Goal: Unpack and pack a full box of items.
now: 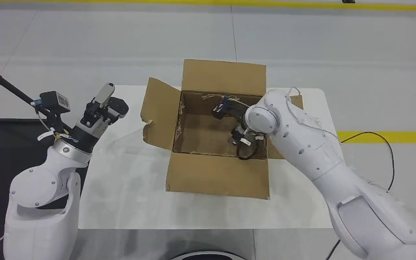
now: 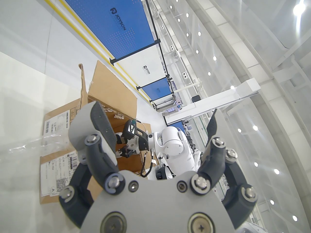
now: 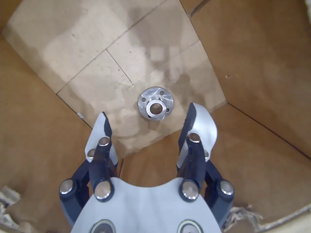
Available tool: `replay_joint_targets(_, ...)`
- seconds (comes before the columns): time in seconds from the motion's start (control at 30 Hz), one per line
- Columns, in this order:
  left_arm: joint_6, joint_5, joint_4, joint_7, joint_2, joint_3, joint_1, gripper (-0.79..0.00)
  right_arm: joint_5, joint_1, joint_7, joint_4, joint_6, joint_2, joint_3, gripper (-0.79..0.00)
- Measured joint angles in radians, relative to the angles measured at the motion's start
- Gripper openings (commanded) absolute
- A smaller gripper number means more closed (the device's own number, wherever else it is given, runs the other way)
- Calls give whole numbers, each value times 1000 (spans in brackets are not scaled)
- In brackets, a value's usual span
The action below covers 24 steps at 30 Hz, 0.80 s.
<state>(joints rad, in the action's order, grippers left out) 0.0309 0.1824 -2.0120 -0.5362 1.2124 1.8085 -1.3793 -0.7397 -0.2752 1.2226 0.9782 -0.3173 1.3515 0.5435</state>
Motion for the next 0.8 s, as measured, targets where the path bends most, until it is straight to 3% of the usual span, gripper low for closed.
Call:
replay_joint_targets(0.13, 0, 0, 0, 0, 0, 0, 0, 0, 3, 17, -9, -76, 0, 28, -28, -259)
replay_joint_targets(0.3, 0, 0, 0, 0, 0, 0, 0, 0, 9, 36, -12, -157, -9, 62, -55, -406)
replay_joint_targets(0.8, 0, 0, 0, 0, 0, 0, 0, 0, 23, 72, -39, -331, -53, 142, -95, -486)
